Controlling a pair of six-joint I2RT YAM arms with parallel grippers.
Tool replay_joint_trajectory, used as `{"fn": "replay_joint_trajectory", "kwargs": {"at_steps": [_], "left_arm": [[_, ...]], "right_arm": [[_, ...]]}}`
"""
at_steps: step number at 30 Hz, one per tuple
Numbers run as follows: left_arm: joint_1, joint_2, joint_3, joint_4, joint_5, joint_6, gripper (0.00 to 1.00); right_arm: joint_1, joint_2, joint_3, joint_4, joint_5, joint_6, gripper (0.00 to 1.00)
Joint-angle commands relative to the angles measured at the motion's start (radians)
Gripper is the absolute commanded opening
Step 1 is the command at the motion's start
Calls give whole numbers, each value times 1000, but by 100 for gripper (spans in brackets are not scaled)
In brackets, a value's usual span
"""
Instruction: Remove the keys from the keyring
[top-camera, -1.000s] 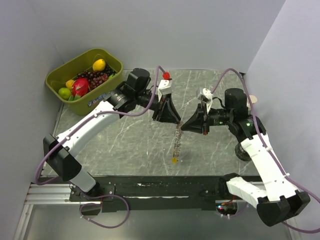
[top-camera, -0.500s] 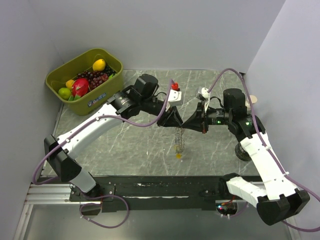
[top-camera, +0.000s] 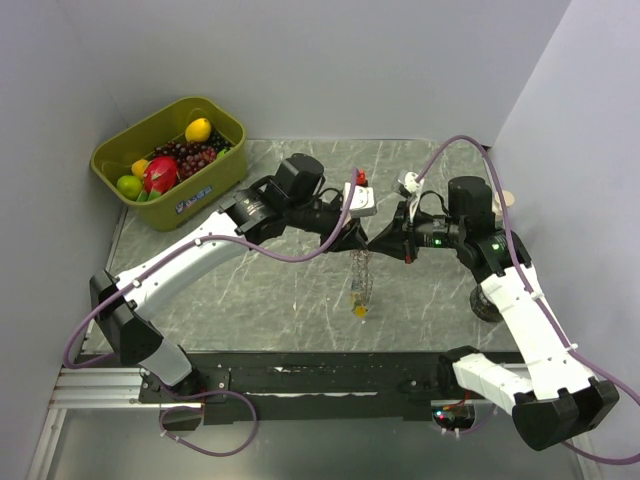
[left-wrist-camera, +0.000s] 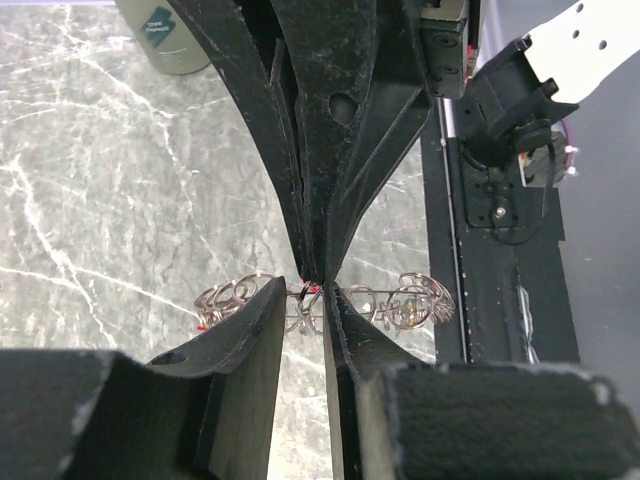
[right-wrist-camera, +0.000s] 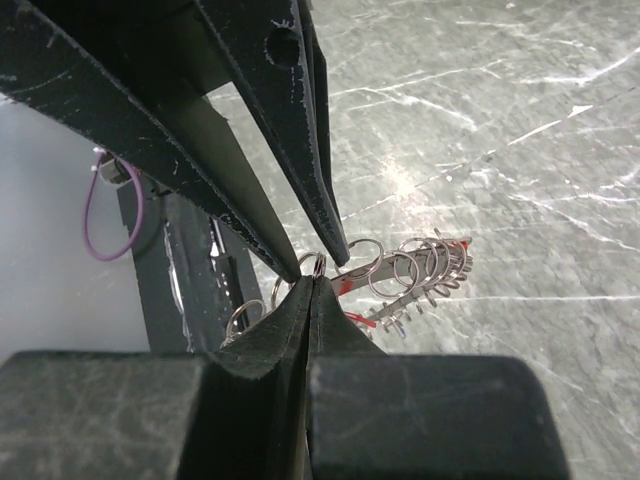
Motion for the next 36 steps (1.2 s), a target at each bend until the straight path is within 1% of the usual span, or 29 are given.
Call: {"fn": "replay_joint_trajectory", "kwargs": {"at_steps": [1, 4, 10, 13, 17, 19, 20, 22, 23, 24, 26, 31, 34, 35, 36], "left_arm": [[-3, -35, 0, 33, -57, 23, 28], [-3, -37, -5, 36, -63, 29, 32], [-6, -38, -5, 42, -73, 26, 32], [-9, -35, -2, 53, -82, 11, 30], [-20, -23, 9, 48, -97, 9, 25], [-29, -15, 16, 41, -99, 15, 25], [-34, -12, 18, 38, -100, 17, 21], [-48, -5, 23, 25, -114, 29, 18], [-54, -2, 24, 21, -119, 38, 14], [-57, 2, 26, 16, -128, 43, 12], [-68, 6, 26, 13, -128, 46, 1], [-75, 9, 12, 27, -131, 37, 1], [-72, 0, 6, 33, -104, 26, 1], [-71, -3, 4, 36, -93, 15, 1], [-66, -6, 6, 39, -79, 8, 1]], "right_arm": [[-11, -17, 10, 73, -47, 35, 0], [-18, -14, 9, 76, -62, 44, 0], [-27, -13, 13, 78, -82, 53, 0], [-26, -8, 15, 72, -94, 50, 0], [-27, -1, 21, 61, -81, 46, 0], [-24, 4, 22, 55, -70, 41, 0], [-26, 4, 21, 58, -70, 43, 0], [-24, 2, 24, 58, -65, 47, 0], [-24, 4, 25, 56, -64, 44, 0], [-26, 6, 28, 55, -61, 43, 0], [-24, 7, 32, 52, -58, 43, 0], [-24, -20, 27, 65, -52, 41, 0], [-24, -48, 27, 58, -50, 11, 7], [-29, -56, 28, 46, -52, 0, 16], [-26, -62, 28, 41, -52, -18, 22]]}}
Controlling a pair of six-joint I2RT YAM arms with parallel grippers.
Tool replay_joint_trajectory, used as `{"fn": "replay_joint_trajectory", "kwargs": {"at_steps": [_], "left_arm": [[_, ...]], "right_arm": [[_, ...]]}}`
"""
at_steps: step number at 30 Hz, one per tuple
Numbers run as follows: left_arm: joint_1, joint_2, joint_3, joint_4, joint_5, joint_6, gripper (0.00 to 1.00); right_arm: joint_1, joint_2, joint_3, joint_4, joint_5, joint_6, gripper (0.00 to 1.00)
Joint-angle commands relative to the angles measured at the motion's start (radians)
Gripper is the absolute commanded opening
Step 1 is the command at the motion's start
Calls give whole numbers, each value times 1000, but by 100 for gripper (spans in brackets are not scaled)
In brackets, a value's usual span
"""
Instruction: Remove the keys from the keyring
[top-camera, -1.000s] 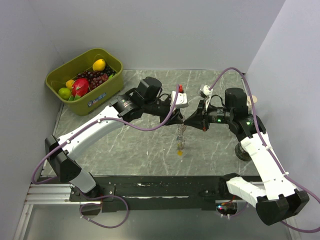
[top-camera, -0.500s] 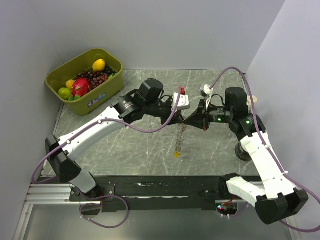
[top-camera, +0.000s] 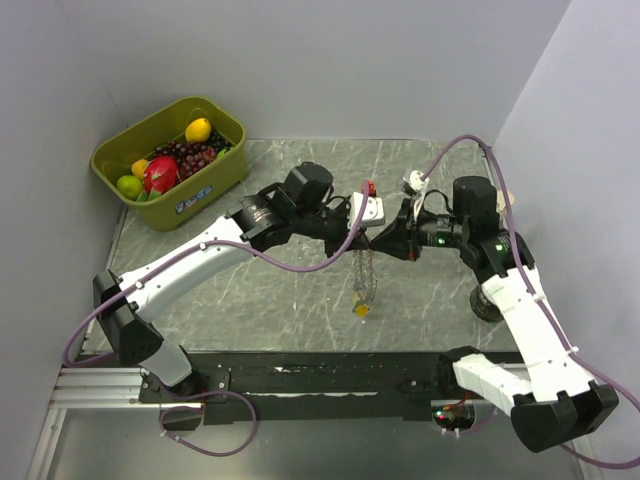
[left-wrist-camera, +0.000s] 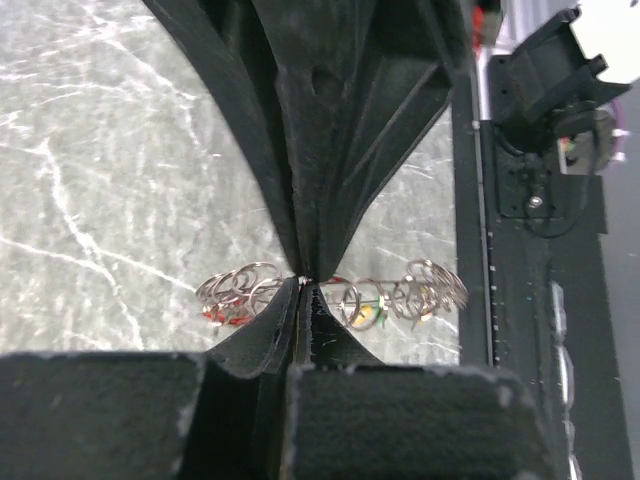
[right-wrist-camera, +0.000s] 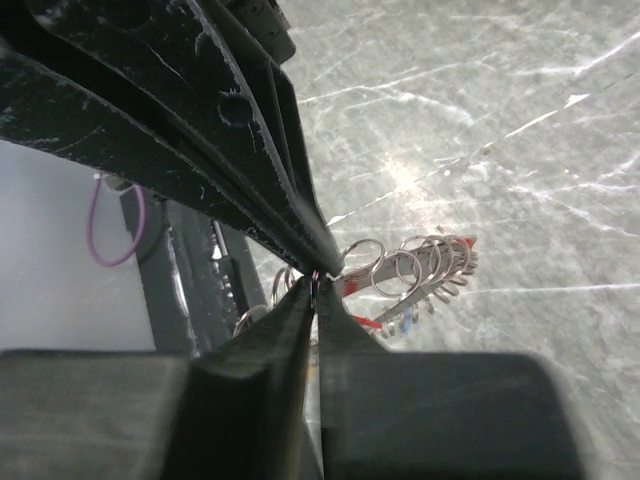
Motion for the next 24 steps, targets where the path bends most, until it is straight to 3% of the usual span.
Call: {"fn": "replay_joint_trajectory", "kwargs": {"at_steps": [1, 6, 15, 24], "left_arm": [[0, -15, 16, 44, 80, -32, 1], [65, -35, 18, 75, 229, -104, 1], [131, -62, -30, 145, 409, -187, 1], [144, -50, 5, 151, 478, -223, 1]], "right_arm": [[0, -70, 32, 40, -47, -48, 31], [-5, -113, 13, 20, -21, -111, 39], [-13, -151, -14, 8, -22, -172, 38], [-11, -124, -68, 83, -4, -195, 34]]}}
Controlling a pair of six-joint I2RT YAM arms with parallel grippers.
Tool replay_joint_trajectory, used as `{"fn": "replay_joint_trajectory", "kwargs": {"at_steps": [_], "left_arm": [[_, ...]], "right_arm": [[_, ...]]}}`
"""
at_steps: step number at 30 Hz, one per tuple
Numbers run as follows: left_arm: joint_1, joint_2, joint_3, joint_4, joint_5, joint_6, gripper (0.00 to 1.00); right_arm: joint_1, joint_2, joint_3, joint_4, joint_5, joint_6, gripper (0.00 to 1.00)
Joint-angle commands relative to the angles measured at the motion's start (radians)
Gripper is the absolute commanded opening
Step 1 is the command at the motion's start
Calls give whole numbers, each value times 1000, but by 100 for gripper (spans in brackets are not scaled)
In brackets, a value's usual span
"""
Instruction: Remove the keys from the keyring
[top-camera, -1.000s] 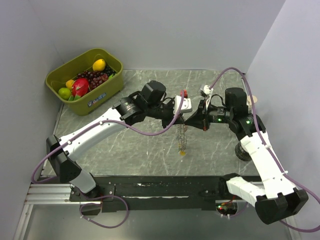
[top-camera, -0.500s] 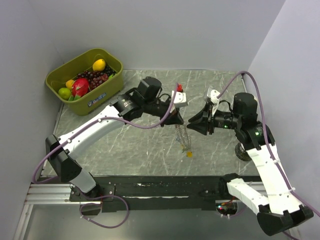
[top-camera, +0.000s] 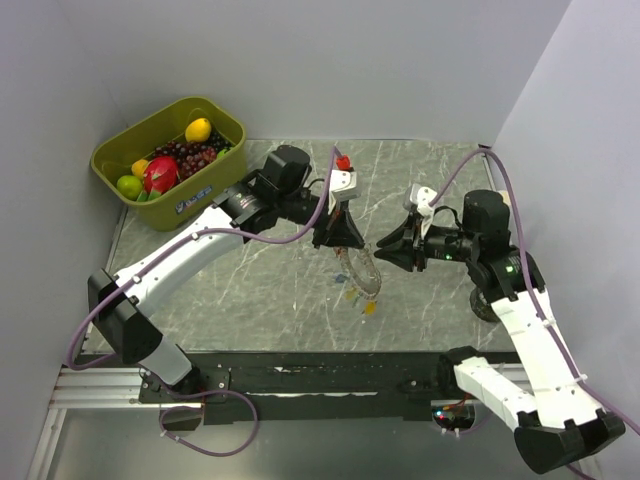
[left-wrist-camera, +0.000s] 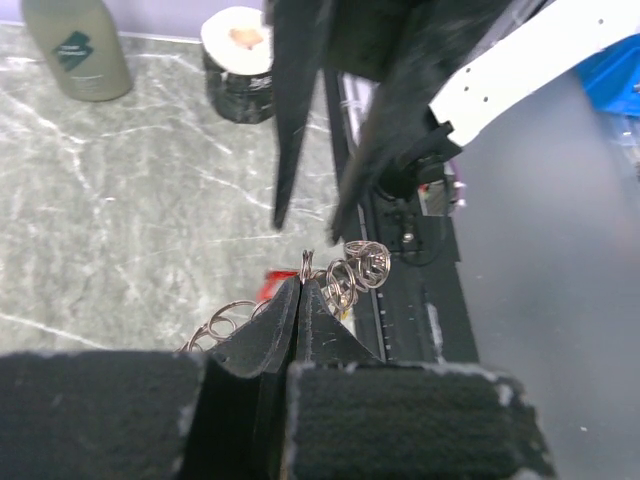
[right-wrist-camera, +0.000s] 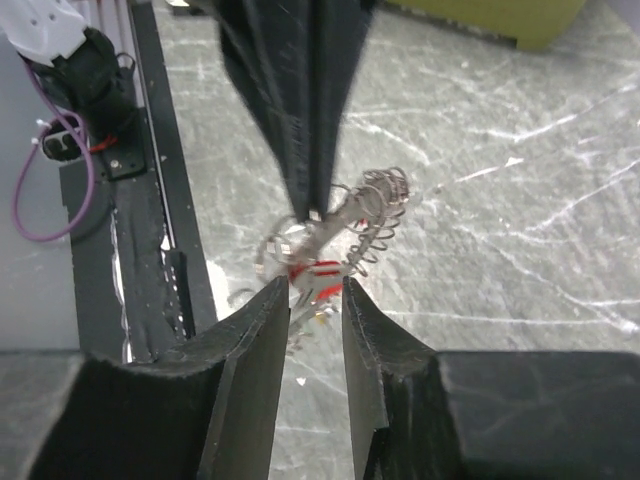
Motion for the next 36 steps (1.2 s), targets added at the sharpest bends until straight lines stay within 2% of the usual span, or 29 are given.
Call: {"fn": "replay_joint_trajectory", "kwargs": {"at_steps": [1, 8, 15, 18, 27, 36], "left_arm": [[4, -42, 41, 64, 90, -35, 1], [9, -28, 56, 59, 99, -41, 1], [21, -31, 51, 75, 99, -58, 1], [24, -33, 51, 81, 105, -67, 1], [26, -30, 48, 89, 119, -78, 1], [24, -19, 48, 84, 125, -72, 1]], "right_arm": [[-6, 8, -17, 63, -11, -21, 33], [-3, -6, -48, 109, -55, 0, 30], [2, -42, -25, 31, -90, -59, 34], [9, -42, -37, 47, -92, -43, 34], [46, -12, -63, 149, 2, 19, 34], [48, -19, -74, 184, -8, 39, 29]]}}
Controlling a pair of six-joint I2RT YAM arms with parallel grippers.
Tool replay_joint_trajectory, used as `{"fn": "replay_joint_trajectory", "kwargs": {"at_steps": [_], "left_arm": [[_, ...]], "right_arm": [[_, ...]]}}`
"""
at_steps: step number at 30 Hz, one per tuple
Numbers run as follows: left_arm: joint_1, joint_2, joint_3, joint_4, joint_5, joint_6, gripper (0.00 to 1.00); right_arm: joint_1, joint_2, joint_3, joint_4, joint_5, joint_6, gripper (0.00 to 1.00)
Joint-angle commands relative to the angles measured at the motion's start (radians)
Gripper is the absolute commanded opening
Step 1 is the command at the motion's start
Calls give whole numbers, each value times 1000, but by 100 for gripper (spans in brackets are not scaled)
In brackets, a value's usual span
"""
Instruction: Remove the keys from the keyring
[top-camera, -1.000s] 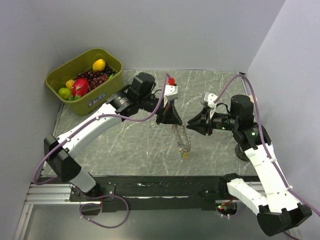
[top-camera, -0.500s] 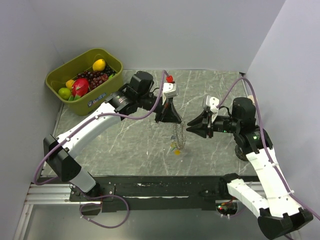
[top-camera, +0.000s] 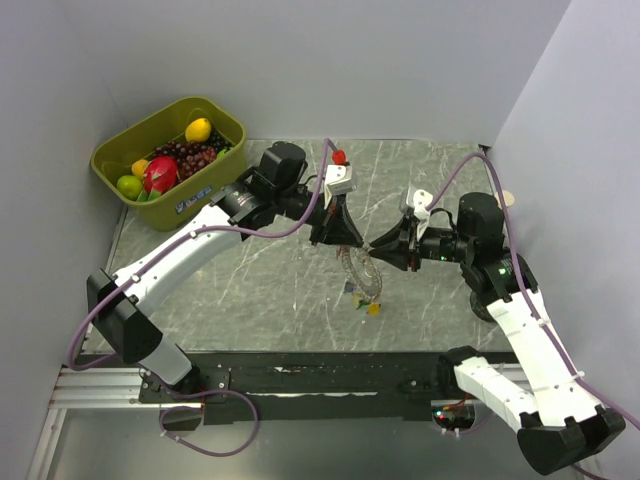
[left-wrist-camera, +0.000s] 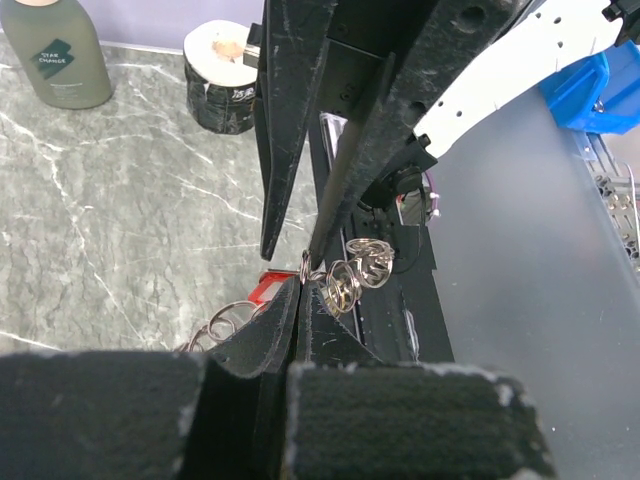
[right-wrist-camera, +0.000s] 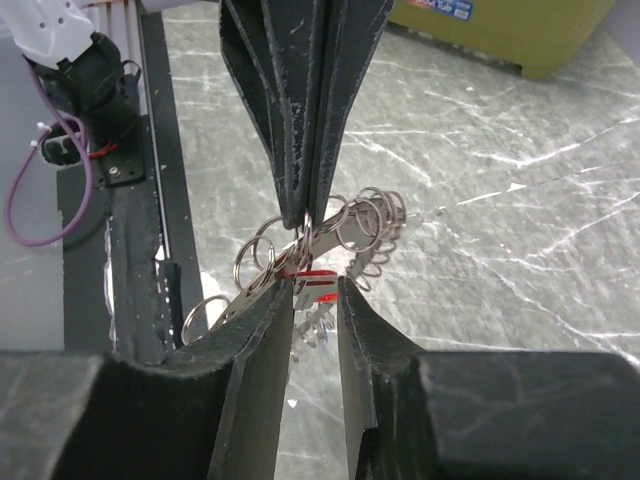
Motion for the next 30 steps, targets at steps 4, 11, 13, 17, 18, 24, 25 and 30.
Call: {"fn": "replay_joint_trajectory", "kwargs": {"at_steps": [4, 11, 13, 17, 18, 24, 25, 30], "left_arm": [[1, -15, 51, 62, 54, -12, 1], [1, -12, 57, 67, 54, -21, 1], [4, -10, 60, 67, 54, -24, 1], [3, -5, 66, 70, 60, -33, 1], [3, -4, 69, 71, 60, -35, 1], [3, -1, 61, 82, 60, -45, 1], [4, 1, 61, 82, 60, -47, 1], [4, -1, 66, 70, 53, -35, 1]], "right_arm": [[14, -14, -2, 49, -26, 8, 15], [30, -17, -12, 23, -36, -25, 0], [34, -16, -20, 15, -36, -35, 0], [47, -12, -37, 24, -28, -32, 0], [48, -12, -40, 27, -28, -28, 0], [71, 1, -29, 38, 10, -12, 0], [83, 10, -19, 37, 18, -12, 0], [96, 31, -2, 32, 73, -9, 0]]}}
